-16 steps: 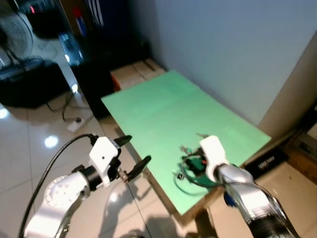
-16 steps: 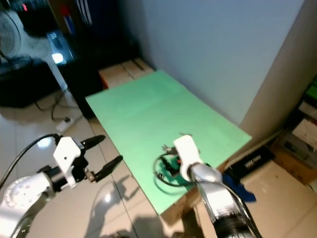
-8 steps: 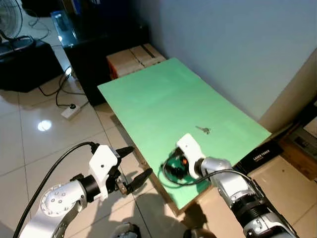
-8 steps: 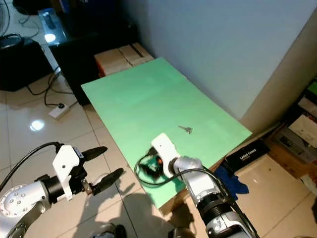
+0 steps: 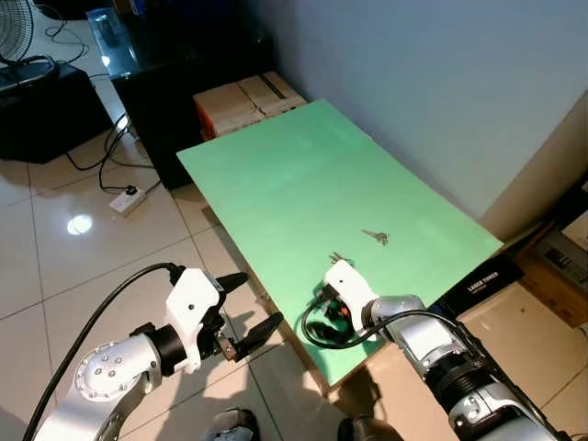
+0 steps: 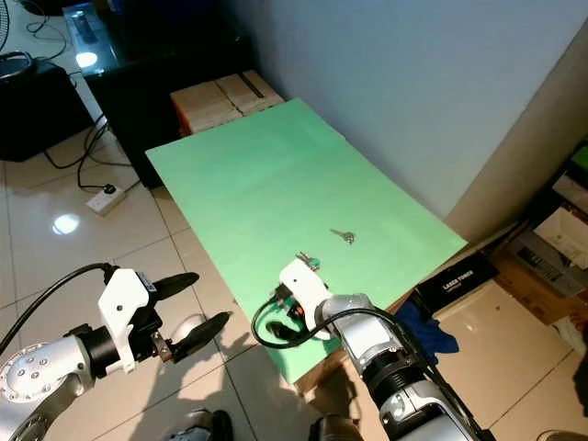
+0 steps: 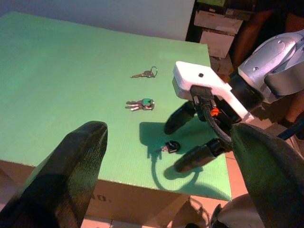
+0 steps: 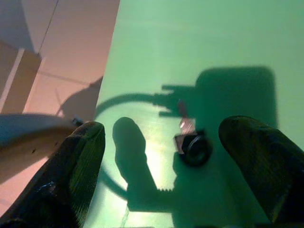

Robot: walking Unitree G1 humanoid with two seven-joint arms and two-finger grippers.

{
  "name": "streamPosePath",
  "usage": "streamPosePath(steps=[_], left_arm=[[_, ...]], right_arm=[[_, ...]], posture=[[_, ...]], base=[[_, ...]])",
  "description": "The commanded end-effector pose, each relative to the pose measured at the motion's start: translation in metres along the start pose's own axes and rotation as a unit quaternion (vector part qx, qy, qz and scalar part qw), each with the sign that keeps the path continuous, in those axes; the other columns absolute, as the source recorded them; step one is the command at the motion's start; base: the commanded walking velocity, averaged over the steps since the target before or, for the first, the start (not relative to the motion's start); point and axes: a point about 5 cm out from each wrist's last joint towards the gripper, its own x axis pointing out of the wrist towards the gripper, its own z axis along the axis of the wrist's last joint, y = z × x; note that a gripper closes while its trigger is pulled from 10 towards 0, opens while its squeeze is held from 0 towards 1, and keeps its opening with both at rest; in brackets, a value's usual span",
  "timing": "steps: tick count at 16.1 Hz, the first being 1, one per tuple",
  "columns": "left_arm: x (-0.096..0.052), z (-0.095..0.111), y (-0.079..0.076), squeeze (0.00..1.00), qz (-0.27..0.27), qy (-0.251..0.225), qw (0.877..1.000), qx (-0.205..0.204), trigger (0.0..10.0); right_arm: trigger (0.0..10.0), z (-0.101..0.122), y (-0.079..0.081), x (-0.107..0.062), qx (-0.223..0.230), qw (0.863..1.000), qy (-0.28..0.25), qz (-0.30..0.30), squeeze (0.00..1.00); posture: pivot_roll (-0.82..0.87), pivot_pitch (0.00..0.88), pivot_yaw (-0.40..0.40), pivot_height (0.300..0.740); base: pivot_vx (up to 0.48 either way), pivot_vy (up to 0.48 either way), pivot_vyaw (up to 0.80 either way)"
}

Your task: Hang keys on a hook

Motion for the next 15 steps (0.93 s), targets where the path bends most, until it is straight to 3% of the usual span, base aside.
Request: streamPosePath(steps=[1,4,6,9,10,11,12,13,14,15], left_arm=[[-0.0018,0.0018,-0.0034,0.00,-0.012,-0.001,1.000,0.000,10.0],[-0.0006,0.0025,-0.0043,0.00,-0.013,-0.003,1.000,0.000,10.0],[-0.0005,0.0030,-0.0053,0.00,-0.013,-0.004,1.000,0.000,10.0],[-0.0004,0.0037,-0.0058,0.00,-0.014,-0.005,1.000,0.000,10.0],[-0.0003,0.0044,-0.0058,0.00,-0.015,-0.005,1.000,0.002,10.0],[-0.0002,0.0051,-0.0057,0.00,-0.015,-0.006,1.000,0.003,10.0],[-0.0001,0.0060,-0.0058,0.00,-0.017,-0.006,1.000,0.003,10.0],[-0.0001,0.0060,-0.0058,0.00,-0.017,-0.006,1.000,0.003,10.0],[-0.0001,0.0069,-0.0063,0.00,-0.020,-0.006,1.000,0.003,10.0],[0.0001,0.0074,-0.0067,0.00,-0.021,-0.006,1.000,0.003,10.0]], right_arm=[[10.0,-0.0043,-0.0005,-0.0004,0.001,1.000,0.017,0.004,0.00],[9.6,-0.0065,-0.0049,-0.0009,0.001,1.000,0.021,-0.006,0.00],[9.9,-0.0057,-0.0080,-0.0015,0.006,1.000,0.015,-0.018,0.00],[8.7,-0.0064,-0.0093,-0.0006,0.009,1.000,0.013,-0.024,0.00],[6.8,-0.0056,-0.0092,0.0003,0.009,1.000,0.006,-0.027,0.00],[6.6,-0.0044,-0.0094,0.0008,0.007,1.000,0.000,-0.030,0.00],[4.5,-0.0038,-0.0089,0.0019,0.012,0.999,-0.004,-0.031,0.00],[4.5,-0.0038,-0.0089,0.0019,0.012,0.999,-0.004,-0.031,0.00],[2.5,-0.0033,-0.0084,0.0026,0.012,0.999,-0.008,-0.031,0.00],[1.4,-0.0033,-0.0084,0.0027,0.012,0.999,-0.009,-0.031,0.00]], posture=[[0.04,0.169,0.029,0.740],[0.04,0.166,0.026,0.740],[0.04,0.167,0.026,0.740],[0.04,0.164,0.027,0.740],[0.04,0.162,0.030,0.740],[0.04,0.162,0.030,0.740],[0.05,0.161,0.032,0.740],[0.05,0.161,0.032,0.740],[0.04,0.159,0.034,0.740],[0.04,0.157,0.033,0.740]], base=[[0.000,0.000,0.00],[0.000,0.000,0.00],[0.000,0.000,0.00],[0.000,0.000,0.00],[0.000,0.000,0.00],[0.000,0.000,0.00],[0.000,0.000,0.00],[0.000,0.000,0.00],[0.000,0.000,0.00],[0.000,0.000,0.00]])
